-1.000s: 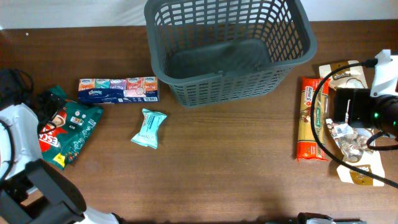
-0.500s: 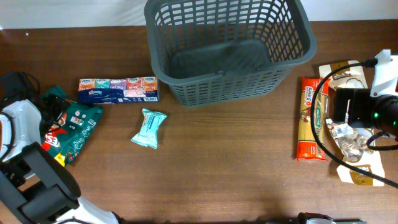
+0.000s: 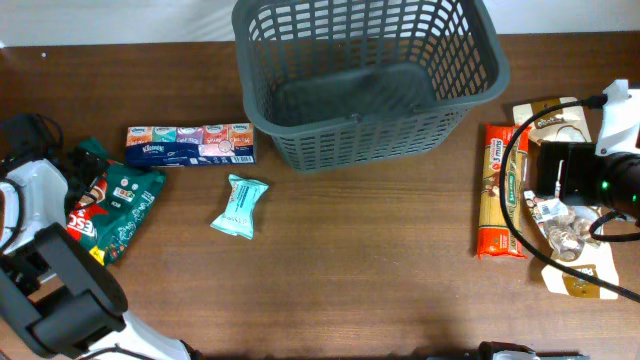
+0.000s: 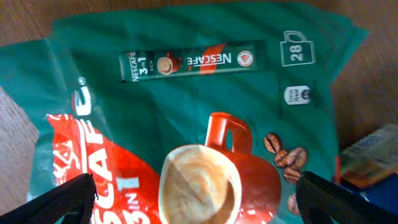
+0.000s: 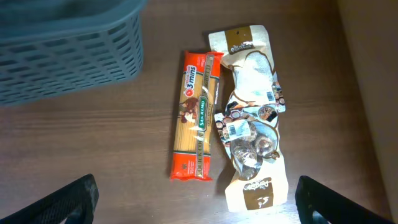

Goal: Pack container

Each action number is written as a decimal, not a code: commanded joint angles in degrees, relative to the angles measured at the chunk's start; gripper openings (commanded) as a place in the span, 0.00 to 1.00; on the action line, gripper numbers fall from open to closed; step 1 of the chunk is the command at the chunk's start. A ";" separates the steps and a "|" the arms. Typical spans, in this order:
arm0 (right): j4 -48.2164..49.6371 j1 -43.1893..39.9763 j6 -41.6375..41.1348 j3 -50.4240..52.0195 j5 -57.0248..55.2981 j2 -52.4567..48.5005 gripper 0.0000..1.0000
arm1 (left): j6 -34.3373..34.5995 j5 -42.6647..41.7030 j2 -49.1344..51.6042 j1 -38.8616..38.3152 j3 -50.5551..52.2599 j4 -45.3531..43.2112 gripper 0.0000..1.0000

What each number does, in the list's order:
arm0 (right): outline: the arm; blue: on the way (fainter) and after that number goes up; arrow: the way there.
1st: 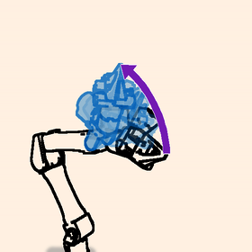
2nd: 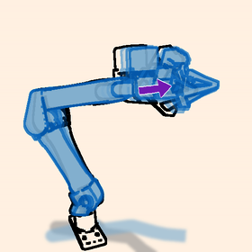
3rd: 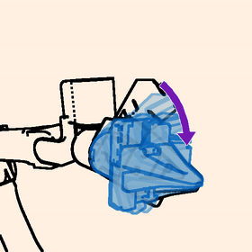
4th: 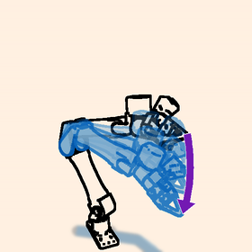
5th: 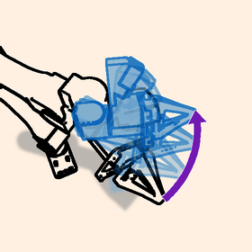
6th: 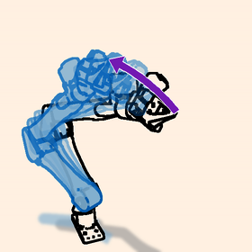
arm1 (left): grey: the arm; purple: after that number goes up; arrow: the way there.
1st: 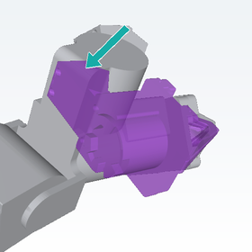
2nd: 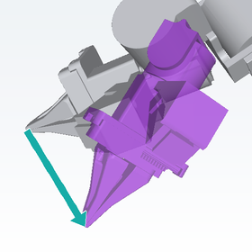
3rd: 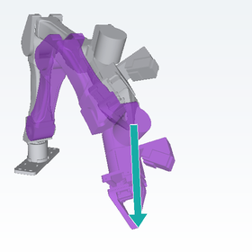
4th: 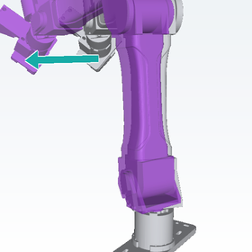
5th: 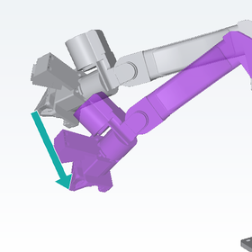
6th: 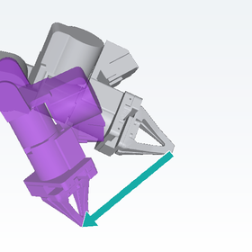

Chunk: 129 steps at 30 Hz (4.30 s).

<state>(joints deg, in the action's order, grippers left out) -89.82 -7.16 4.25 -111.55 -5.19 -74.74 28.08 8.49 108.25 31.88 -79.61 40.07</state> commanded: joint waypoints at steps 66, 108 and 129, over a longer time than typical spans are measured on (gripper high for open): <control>0.00 -0.37 -0.66 -0.96 -1.09 0.33 0.99 | -5.44 1.53 1.92 -0.13 -0.37 1.20 0.02; 0.00 -0.37 -0.66 -0.96 -1.09 0.33 0.99 | -6.75 3.34 -33.90 -8.55 -0.37 6.05 0.02; 0.00 -0.37 -0.66 -0.96 -1.09 0.33 0.99 | -11.89 3.32 -40.46 -23.74 -0.37 9.55 0.02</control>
<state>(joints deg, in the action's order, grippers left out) -89.82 -7.16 4.23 -111.55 -5.17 -74.74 17.76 10.98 71.50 10.72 -79.15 50.89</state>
